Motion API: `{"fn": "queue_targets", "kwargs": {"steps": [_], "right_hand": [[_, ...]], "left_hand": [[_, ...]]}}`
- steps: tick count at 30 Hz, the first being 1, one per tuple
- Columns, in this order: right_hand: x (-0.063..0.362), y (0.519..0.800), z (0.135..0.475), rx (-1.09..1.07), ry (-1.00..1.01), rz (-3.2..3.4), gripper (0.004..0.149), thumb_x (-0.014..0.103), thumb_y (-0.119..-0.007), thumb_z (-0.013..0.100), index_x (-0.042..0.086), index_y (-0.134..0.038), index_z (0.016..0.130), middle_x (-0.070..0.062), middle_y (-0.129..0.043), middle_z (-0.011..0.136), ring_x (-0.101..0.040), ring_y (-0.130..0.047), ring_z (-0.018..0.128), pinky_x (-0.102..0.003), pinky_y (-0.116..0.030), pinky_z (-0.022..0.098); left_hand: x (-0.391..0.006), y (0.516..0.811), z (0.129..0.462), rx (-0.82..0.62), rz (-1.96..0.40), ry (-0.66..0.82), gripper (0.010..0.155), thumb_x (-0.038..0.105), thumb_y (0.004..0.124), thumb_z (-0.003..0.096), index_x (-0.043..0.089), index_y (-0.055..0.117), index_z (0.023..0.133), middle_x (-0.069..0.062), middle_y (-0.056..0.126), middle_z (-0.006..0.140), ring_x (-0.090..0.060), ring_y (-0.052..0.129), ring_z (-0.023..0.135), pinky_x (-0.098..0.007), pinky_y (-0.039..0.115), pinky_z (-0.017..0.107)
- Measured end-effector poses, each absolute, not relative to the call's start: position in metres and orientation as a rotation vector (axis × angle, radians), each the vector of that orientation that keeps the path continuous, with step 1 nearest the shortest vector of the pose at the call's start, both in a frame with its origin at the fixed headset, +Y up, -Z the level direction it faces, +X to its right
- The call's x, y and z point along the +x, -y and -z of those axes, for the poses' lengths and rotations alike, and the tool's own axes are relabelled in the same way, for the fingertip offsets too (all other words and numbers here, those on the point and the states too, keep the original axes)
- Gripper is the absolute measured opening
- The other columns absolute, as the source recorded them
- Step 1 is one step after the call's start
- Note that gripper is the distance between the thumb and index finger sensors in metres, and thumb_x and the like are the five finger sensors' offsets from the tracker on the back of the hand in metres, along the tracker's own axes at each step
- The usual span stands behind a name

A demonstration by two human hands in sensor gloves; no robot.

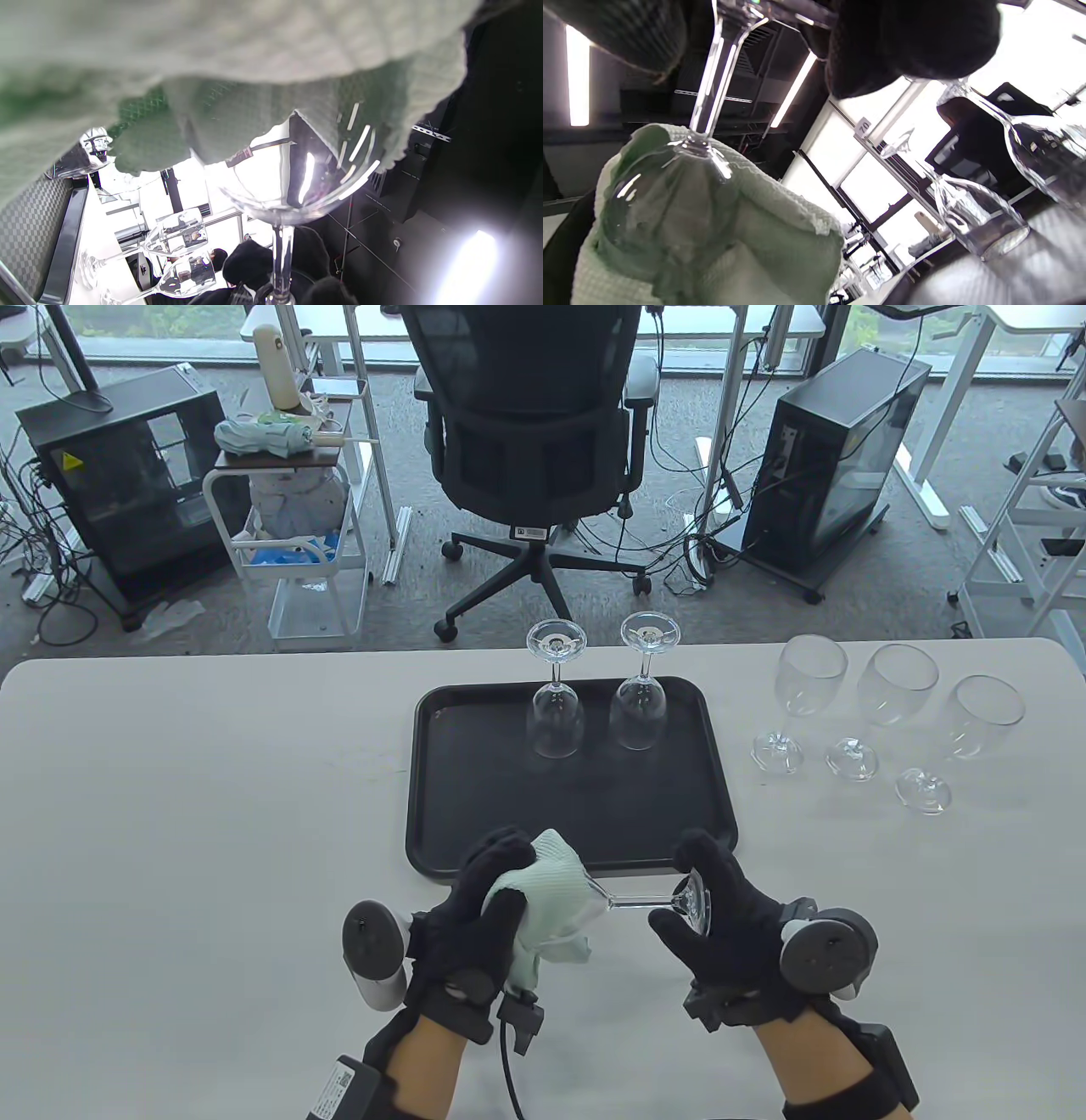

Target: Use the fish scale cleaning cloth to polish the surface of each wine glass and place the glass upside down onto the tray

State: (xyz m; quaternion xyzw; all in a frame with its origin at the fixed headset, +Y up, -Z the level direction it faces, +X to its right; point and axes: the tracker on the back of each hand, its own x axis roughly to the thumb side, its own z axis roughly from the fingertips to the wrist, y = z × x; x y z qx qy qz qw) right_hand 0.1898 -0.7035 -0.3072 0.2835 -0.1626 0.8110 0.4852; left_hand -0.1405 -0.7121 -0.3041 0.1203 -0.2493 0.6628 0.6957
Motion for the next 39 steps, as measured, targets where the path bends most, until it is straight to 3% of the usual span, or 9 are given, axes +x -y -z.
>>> {"fn": "queue_targets", "kwargs": {"steps": [2,6,8,14,17,22,31,35,39], "right_hand": [[0.189,0.705,0.308,0.702,0.388,-1.966,0.087,0.065,-0.08,0.047,0.026,-0.032,0.109,-0.02,-0.061,0.098,-0.034,-0.091,0.053,-0.041,-0.087,0.032],[0.187,0.703,0.302,0.821,0.596,-2.13,0.091,0.064,-0.075,0.049,0.027,-0.016,0.107,-0.018,-0.047,0.108,-0.036,-0.087,0.066,-0.045,-0.086,0.043],[0.187,0.702,0.301,0.837,0.644,-2.131,0.087,0.062,-0.071,0.05,0.027,-0.014,0.106,-0.017,-0.047,0.108,-0.034,-0.087,0.065,-0.043,-0.086,0.043],[0.191,0.711,0.307,0.595,0.417,-1.953,0.074,0.063,-0.065,0.053,0.026,-0.033,0.109,-0.019,-0.064,0.097,-0.031,-0.091,0.049,-0.038,-0.086,0.029],[0.192,0.714,0.308,0.511,0.393,-1.906,0.074,0.062,-0.063,0.054,0.025,-0.032,0.109,-0.02,-0.064,0.096,-0.033,-0.09,0.049,-0.039,-0.086,0.029],[0.199,0.716,0.31,0.454,0.414,-1.892,0.074,0.062,-0.061,0.054,0.025,-0.027,0.109,-0.02,-0.064,0.096,-0.032,-0.09,0.049,-0.038,-0.086,0.028],[0.216,0.717,0.315,0.38,0.449,-1.859,0.077,0.064,-0.064,0.054,0.026,-0.023,0.108,-0.019,-0.065,0.096,-0.031,-0.09,0.048,-0.037,-0.086,0.028],[0.215,0.716,0.313,0.372,0.472,-1.89,0.078,0.066,-0.066,0.053,0.028,-0.023,0.106,-0.018,-0.064,0.096,-0.031,-0.089,0.049,-0.038,-0.085,0.028],[0.204,0.691,0.31,0.394,0.615,-2.05,0.078,0.068,-0.068,0.054,0.029,-0.022,0.103,-0.017,-0.061,0.098,-0.029,-0.087,0.052,-0.037,-0.084,0.031]], "left_hand": [[-0.141,0.712,0.305,0.253,-1.476,0.541,0.059,0.067,0.07,0.0524,0.036,0.064,0.102,-0.003,0.055,0.114,-0.037,0.066,0.099,-0.058,0.083,0.053],[-0.143,0.715,0.306,0.202,-1.504,0.516,0.059,0.067,0.069,0.0534,0.036,0.064,0.103,-0.003,0.056,0.114,-0.037,0.067,0.099,-0.058,0.083,0.053],[-0.141,0.716,0.307,0.184,-1.527,0.526,0.059,0.067,0.068,0.0539,0.035,0.063,0.103,-0.004,0.055,0.115,-0.037,0.066,0.099,-0.059,0.082,0.053],[-0.138,0.716,0.306,0.208,-1.498,0.551,0.058,0.066,0.067,0.0538,0.036,0.064,0.103,-0.003,0.055,0.115,-0.037,0.065,0.101,-0.059,0.081,0.056],[-0.143,0.717,0.309,0.199,-1.534,0.552,0.054,0.062,0.067,0.0553,0.033,0.07,0.101,-0.004,0.059,0.114,-0.038,0.065,0.102,-0.063,0.076,0.061],[-0.176,0.713,0.313,0.328,-1.638,0.442,0.051,0.055,0.07,0.0559,0.023,0.079,0.094,-0.004,0.073,0.107,-0.037,0.075,0.095,-0.063,0.077,0.062],[-0.287,0.711,0.306,0.523,-1.791,0.218,0.049,0.053,0.068,0.059,0.021,0.078,0.096,-0.004,0.072,0.108,-0.037,0.073,0.097,-0.065,0.071,0.066],[-0.3,0.711,0.304,0.538,-1.817,0.201,0.049,0.053,0.067,0.0599,0.022,0.078,0.096,-0.004,0.071,0.109,-0.037,0.072,0.098,-0.065,0.07,0.067],[-0.296,0.711,0.306,0.521,-1.801,0.2,0.049,0.053,0.067,0.0596,0.021,0.079,0.095,-0.004,0.073,0.108,-0.037,0.074,0.097,-0.064,0.071,0.066]]}}
